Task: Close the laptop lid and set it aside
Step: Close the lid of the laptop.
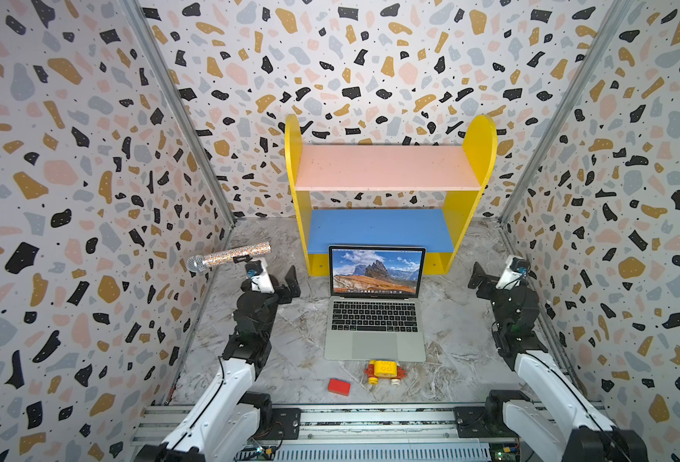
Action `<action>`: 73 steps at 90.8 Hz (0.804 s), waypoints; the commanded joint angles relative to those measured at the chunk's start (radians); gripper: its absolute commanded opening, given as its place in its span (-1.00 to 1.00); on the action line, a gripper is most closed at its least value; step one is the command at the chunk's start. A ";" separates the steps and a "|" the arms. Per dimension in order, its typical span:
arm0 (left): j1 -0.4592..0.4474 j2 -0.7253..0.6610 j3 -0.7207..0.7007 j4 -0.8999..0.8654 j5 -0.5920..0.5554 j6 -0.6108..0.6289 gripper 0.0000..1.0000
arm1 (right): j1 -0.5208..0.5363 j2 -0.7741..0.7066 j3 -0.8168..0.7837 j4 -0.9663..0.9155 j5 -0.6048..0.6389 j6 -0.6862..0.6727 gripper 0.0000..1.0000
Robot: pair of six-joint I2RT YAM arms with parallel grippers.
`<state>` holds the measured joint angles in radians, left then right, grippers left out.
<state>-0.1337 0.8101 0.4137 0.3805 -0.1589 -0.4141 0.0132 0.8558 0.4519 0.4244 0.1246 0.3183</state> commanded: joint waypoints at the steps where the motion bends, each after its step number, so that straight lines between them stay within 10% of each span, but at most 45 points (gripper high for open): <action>1: 0.027 -0.067 0.115 -0.464 -0.221 -0.664 0.99 | 0.000 -0.075 0.183 -0.471 0.057 0.265 1.00; 39: 0.008 -0.062 0.461 -0.781 0.156 -0.432 0.99 | 0.008 0.058 0.575 -0.797 -0.469 0.235 1.00; 73: -0.019 -0.036 0.554 -0.808 0.292 -0.325 0.99 | 0.178 0.253 0.794 -0.925 -0.498 0.143 0.87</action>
<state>-0.1448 0.7719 0.9184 -0.4282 0.0689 -0.7887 0.1478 1.0821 1.1904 -0.4377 -0.3481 0.5060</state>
